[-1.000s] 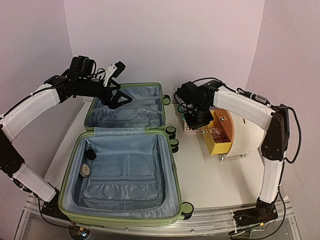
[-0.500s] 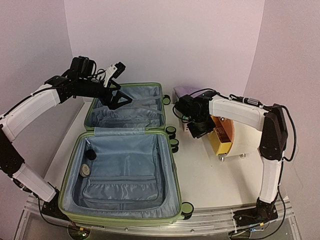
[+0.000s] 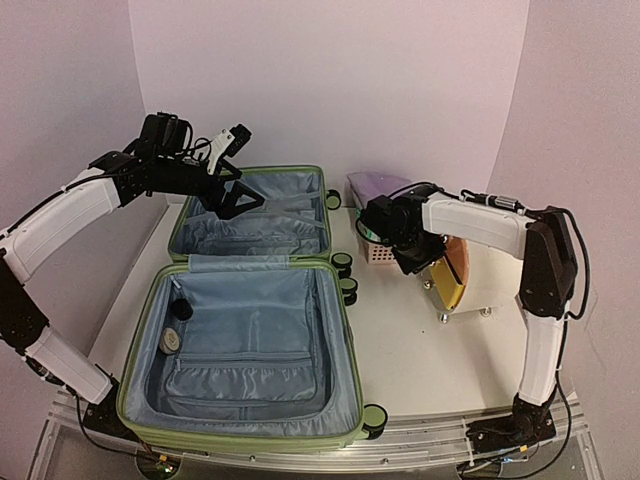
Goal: Open, take out, and arrange the luggage
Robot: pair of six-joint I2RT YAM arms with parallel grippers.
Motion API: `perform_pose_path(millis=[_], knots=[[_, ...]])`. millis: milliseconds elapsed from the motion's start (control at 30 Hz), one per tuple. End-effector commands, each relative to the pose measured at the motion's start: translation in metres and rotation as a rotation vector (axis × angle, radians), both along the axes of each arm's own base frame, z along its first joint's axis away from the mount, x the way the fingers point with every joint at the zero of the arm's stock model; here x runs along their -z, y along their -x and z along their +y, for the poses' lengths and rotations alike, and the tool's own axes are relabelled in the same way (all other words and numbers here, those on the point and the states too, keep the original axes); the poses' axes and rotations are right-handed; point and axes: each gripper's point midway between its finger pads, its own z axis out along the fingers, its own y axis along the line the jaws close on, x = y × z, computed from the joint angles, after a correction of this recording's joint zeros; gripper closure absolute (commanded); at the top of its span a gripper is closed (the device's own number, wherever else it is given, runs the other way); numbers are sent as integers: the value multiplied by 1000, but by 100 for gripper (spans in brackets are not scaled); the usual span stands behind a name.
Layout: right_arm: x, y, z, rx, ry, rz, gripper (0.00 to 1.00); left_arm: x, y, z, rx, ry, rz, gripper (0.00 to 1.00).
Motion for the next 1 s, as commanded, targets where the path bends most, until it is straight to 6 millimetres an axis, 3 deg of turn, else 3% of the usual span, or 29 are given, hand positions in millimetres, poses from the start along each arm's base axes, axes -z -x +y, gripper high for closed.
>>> perform_pose_path(millis=[0, 233, 333, 400, 433, 467, 700, 967], knots=[[1, -3, -34, 36, 114, 30, 69, -23, 4, 3, 6, 20, -77, 0], [8, -3, -33, 18, 127, 67, 67, -22, 4, 3, 5, 17, -79, 0], [14, -8, -3, -114, 106, 131, 65, -21, 4, 3, 6, 15, -78, 0], [21, -1, 38, -355, 183, 171, 59, -20, 4, 3, 7, 16, -78, 0], [23, 1, 36, -379, 207, 195, 58, -20, 4, 3, 8, 16, -78, 0], [35, 12, 54, -542, 301, 250, 54, -20, 5, 3, 9, 18, -76, 0], [73, 9, 13, -626, 638, 417, 34, -20, 8, 3, 17, 24, -79, 0], [78, -7, 1, -601, 711, 412, 33, -17, 10, 3, 26, 18, -72, 0]])
